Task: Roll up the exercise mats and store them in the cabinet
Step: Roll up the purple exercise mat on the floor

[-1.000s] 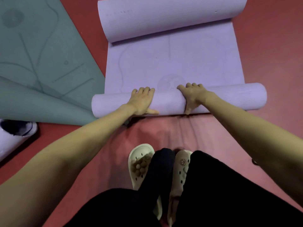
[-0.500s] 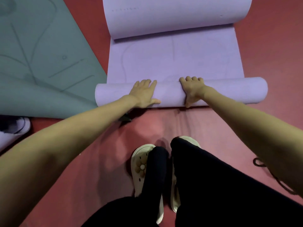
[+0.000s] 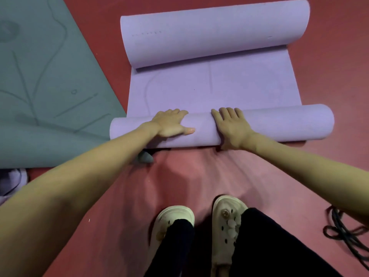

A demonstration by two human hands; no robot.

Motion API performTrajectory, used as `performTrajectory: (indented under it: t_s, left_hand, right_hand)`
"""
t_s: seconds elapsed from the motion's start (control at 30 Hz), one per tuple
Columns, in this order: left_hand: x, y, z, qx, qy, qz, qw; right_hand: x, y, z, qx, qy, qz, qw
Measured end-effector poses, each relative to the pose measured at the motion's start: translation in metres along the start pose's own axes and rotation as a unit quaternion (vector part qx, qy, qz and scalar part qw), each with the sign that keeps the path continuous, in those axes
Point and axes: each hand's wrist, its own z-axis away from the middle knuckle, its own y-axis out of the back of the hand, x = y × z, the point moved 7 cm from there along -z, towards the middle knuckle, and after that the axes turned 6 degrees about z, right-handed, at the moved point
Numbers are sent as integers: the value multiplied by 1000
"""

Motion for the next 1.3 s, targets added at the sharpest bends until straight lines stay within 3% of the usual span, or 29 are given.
performTrajectory:
  t_s: [0.03, 0.1, 0.27, 0.47, 0.57, 0.7, 0.77, 1.03, 1.3]
  left_hand:
    - [-3, 4, -6, -17, 8, 25, 1000]
    - [-8, 7, -12, -24, 11, 50, 998]
    - [3, 15, 0, 137, -30, -1, 990]
    - [19, 0, -8, 113, -14, -71, 991]
    - [18, 9, -18, 115, -16, -87, 989]
    - [15, 25, -36, 64, 4, -58, 996]
    - [14, 30, -41, 47, 10, -55, 997]
    - [23, 33, -36, 133, -51, -74, 987]
    - [85, 24, -50, 130, -96, -74, 984]
  right_hand:
    - [2, 0, -3, 28, -2, 3, 1000]
    - [8, 1, -12, 12, -9, -7, 1000]
    - [24, 9, -41, -96, -13, -78, 992]
    - [36, 13, -59, -172, -6, -147, 974]
    - [41, 11, -57, -144, -12, -147, 979]
    - [51, 6, -37, -7, -42, -55, 998]
    - [55, 6, -36, 22, -43, -21, 999]
    - [64, 12, -36, 10, -69, -26, 997]
    - [106, -1, 12, -9, -136, -48, 990]
